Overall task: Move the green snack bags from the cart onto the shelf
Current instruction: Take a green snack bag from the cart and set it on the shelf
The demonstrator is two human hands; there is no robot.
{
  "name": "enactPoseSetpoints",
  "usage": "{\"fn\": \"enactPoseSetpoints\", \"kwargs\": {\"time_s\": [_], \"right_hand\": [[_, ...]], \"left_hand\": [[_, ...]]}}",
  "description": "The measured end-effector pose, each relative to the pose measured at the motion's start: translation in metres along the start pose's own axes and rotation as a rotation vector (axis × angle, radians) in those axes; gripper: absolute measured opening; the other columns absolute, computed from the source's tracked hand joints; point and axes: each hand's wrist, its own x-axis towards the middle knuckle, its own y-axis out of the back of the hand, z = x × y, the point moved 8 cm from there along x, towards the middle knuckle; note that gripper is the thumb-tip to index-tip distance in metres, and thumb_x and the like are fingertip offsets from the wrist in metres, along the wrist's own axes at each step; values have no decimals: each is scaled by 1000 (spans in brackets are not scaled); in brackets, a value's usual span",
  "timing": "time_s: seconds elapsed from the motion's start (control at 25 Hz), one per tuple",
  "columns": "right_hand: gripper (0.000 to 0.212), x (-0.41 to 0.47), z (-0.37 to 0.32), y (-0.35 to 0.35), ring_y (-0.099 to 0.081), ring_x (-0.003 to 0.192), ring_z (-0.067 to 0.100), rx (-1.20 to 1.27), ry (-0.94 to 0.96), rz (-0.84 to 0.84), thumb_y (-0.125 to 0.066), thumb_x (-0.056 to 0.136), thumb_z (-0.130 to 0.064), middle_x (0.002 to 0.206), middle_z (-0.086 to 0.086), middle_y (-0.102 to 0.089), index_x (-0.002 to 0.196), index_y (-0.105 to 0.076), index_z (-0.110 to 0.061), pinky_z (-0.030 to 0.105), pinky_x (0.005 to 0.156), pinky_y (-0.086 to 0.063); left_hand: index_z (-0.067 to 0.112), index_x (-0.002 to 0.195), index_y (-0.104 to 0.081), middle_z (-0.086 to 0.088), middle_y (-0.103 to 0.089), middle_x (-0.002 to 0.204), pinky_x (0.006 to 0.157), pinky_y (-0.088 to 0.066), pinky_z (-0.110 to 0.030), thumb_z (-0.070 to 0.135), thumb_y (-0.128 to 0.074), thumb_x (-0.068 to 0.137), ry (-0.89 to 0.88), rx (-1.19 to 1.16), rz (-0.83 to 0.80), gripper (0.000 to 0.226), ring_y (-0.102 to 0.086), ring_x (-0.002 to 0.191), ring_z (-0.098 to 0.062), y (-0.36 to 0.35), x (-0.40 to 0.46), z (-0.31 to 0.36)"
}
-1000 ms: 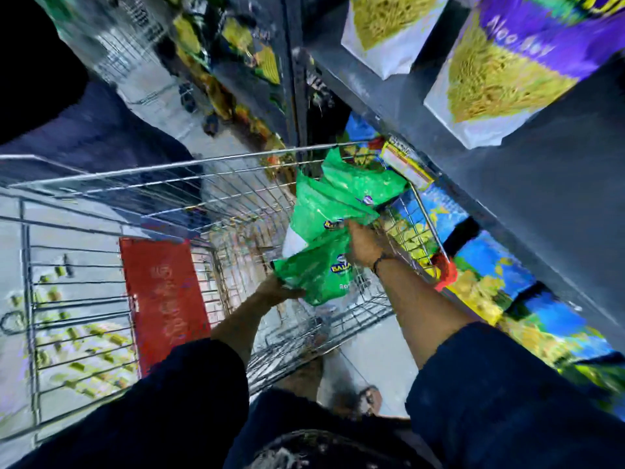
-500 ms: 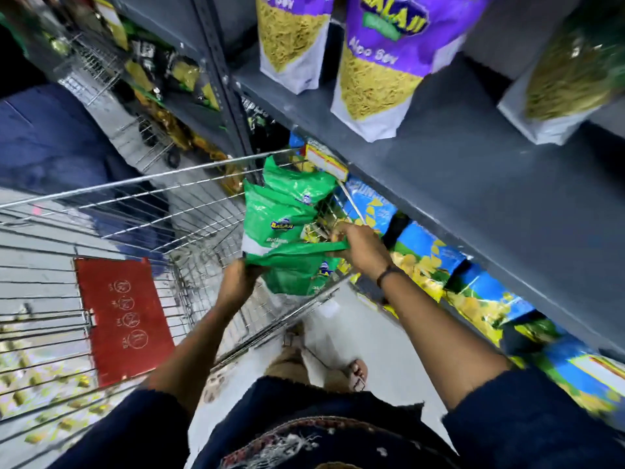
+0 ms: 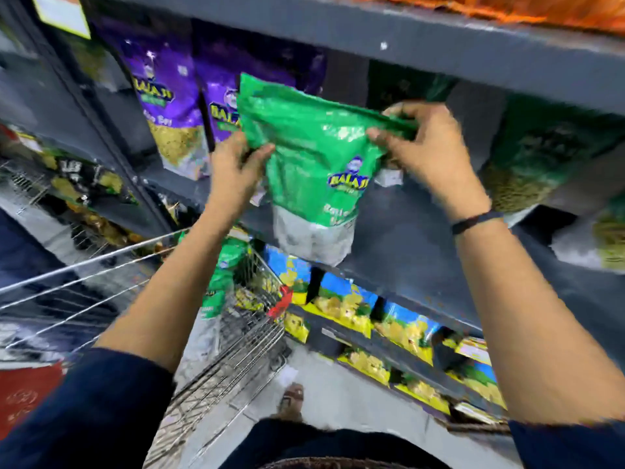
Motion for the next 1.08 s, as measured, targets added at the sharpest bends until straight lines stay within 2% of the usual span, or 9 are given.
{"fn": "enactPoseSetpoints", "kwargs": {"time_s": [0.08,0.2,0.36,0.52,0.6,0.68,0.8,0.88,1.08], "right_hand": [[54,16,26,31,-59,107,28,-89,-159,43,-60,79,-45,119,20,-64,116,-58,-5,46,96,-46],[47,23,75,32,-48,124,34,-27,-376,-8,-47,91,-26,138,21,-49,128,-46,3,37,102,-35],[41,29,83,20,-59,107,29,0,-251,111,-61,81,-29,122,21,-63,113,-61,-3,38,99,-44],[41,15,101,30,-63,96,23,195,-227,455,-66,76,-39,105,4,-67,111,-56,-20,34,86,-50],[42,-29,130,1,-60,100,20,413,-377,640,-58,83,-40,115,5,-62,118,-48,-19,37,93,-49],[40,-66,151,-60,-55,103,15,432,-567,485,-46,89,-43,121,4,-59,121,-45,-21,36,97,-45],[53,-66,165,-99,-44,128,15,474,-612,246,-40,84,-57,140,-3,-45,132,-37,-34,44,112,-35],[54,-50,188,-83,-33,134,9,492,-640,341,-37,91,-47,151,-2,-33,140,-30,-26,22,112,-22],[38,-71,186,-98,-54,115,14,638,-650,408,-38,94,-39,127,3,-59,118,-53,-15,24,95,-43]], "left_hand": [[-10,100,-57,-14,-64,100,71,-45,-21,16,-53,79,-28,-103,-59,33,-54,69,14,-38,25,16],[0,105,-57,-23,-65,112,85,-50,-33,18,-53,79,53,-165,-176,32,-60,85,-1,-83,45,-8],[7,108,-56,-7,-67,99,87,-53,-46,23,-51,81,197,-224,-232,32,-60,80,-4,-120,48,-39],[24,119,-53,6,-56,129,96,-41,-12,59,-28,87,394,-522,-326,54,-54,107,8,-151,52,-55],[24,131,-42,2,-44,143,111,-30,-28,75,-12,76,528,-737,-405,81,-41,130,-10,-171,42,-72],[21,134,-39,-1,-38,146,112,-27,-31,68,-3,82,547,-697,-415,79,-35,134,-15,-183,31,-88],[31,99,-58,-8,-65,111,86,-47,-32,70,-4,81,624,-494,-222,69,-57,105,-17,-174,18,-121],[20,88,-65,-6,-69,70,52,-44,-22,72,-7,80,697,-398,-97,78,-61,62,-19,-155,13,-136],[31,132,-40,4,-44,142,102,-33,-34,72,-22,80,708,-404,-376,69,-43,126,-15,-184,-6,-126]]}}
